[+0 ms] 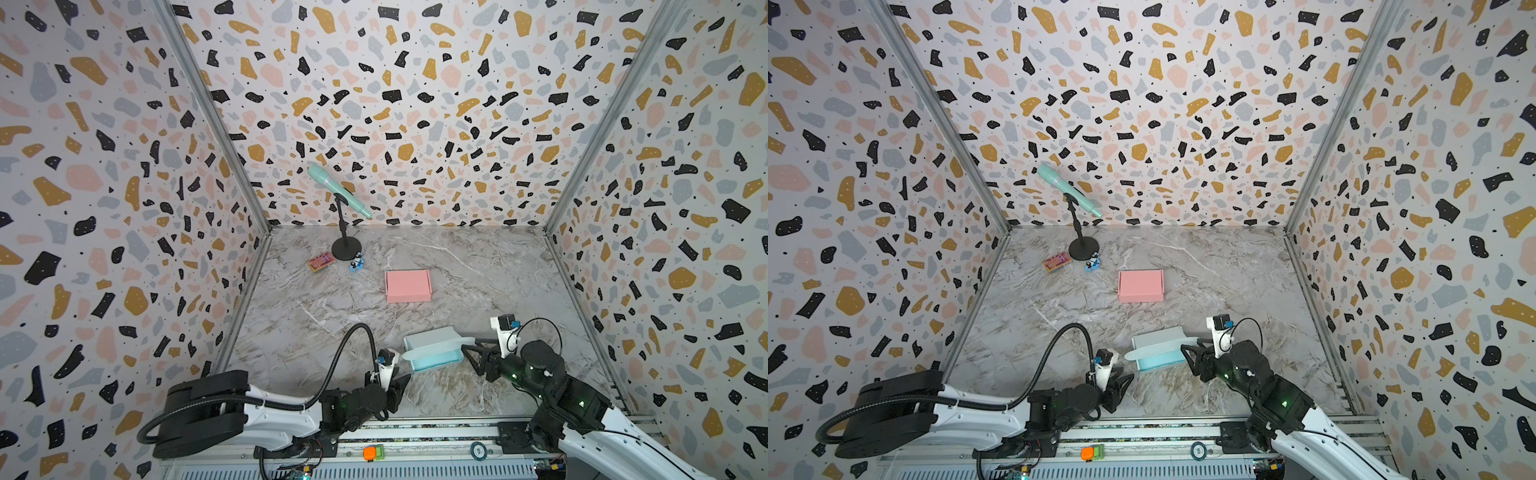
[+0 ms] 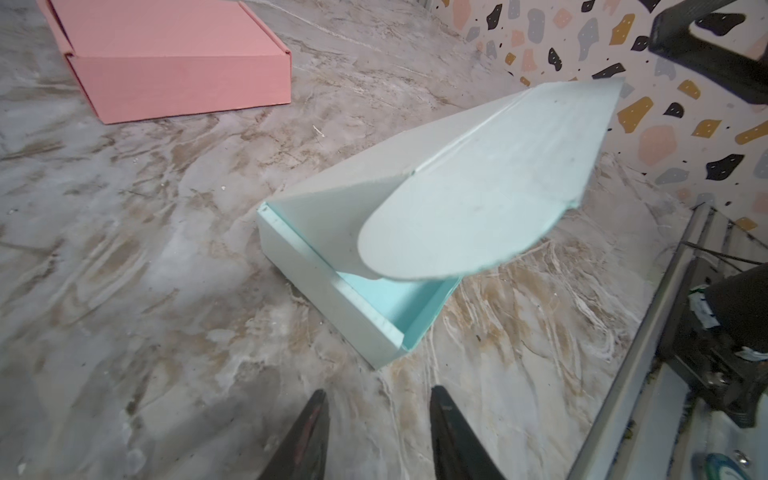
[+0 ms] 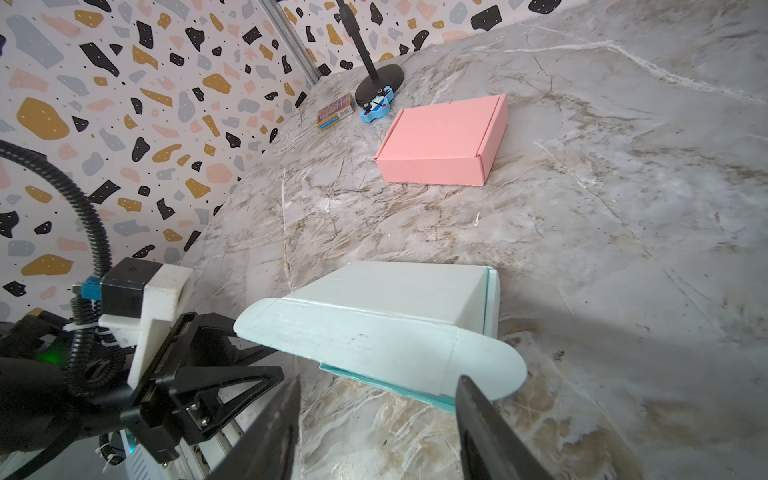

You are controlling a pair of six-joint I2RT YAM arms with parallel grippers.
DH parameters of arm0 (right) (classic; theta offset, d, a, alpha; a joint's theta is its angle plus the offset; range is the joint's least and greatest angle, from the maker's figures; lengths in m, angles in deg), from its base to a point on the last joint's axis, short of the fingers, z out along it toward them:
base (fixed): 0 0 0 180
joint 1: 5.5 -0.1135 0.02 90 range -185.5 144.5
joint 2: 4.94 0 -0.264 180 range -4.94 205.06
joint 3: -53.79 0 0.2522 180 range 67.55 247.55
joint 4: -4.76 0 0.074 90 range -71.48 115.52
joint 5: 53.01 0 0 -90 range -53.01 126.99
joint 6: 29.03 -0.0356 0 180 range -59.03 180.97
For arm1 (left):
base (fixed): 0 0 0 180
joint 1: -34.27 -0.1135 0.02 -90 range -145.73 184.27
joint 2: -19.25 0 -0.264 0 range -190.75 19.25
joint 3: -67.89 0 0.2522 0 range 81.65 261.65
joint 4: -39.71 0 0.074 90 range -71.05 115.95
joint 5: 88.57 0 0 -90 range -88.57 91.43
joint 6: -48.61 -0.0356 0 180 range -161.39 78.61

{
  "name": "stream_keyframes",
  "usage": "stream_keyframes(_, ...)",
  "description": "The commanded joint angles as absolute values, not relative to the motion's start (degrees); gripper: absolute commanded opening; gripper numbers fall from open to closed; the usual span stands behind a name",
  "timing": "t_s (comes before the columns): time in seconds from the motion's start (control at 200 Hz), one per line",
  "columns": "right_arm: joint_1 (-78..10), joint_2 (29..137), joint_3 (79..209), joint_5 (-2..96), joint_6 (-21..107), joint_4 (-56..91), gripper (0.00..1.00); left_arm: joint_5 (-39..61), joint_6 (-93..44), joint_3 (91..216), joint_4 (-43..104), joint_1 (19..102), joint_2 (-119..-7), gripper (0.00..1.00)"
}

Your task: Fold the paper box

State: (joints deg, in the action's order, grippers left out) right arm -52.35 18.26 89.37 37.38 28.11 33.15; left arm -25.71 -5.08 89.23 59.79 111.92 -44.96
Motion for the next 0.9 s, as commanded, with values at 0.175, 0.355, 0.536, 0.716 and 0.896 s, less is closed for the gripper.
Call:
stream_keyframes(0.175,-52.52,25.18,96.17,34.55,34.61,33.60,0.61,-27.89,2.46,85.62,43.95,112.05,-24.09,0.49)
stream_keyframes(0.355,-52.35,27.17,99.23,34.02,38.11,32.24,0.63,-34.09,4.97,87.96,30.86,111.16,-13.26,0.55)
stream_keyframes(0.536,-51.76,32.87,102.15,34.77,40.82,31.52,0.64,-38.71,4.35,95.22,19.87,109.79,-11.84,0.60)
stream_keyframes(0.716,-50.15,37.38,103.96,37.74,42.69,29.72,0.64,-37.98,0.06,100.89,17.19,106.33,-12.26,0.63)
stream_keyframes(0.896,-46.55,41.11,105.16,42.43,44.13,29.00,0.64,-30.05,-4.34,104.42,22.18,98.95,-17.17,0.67)
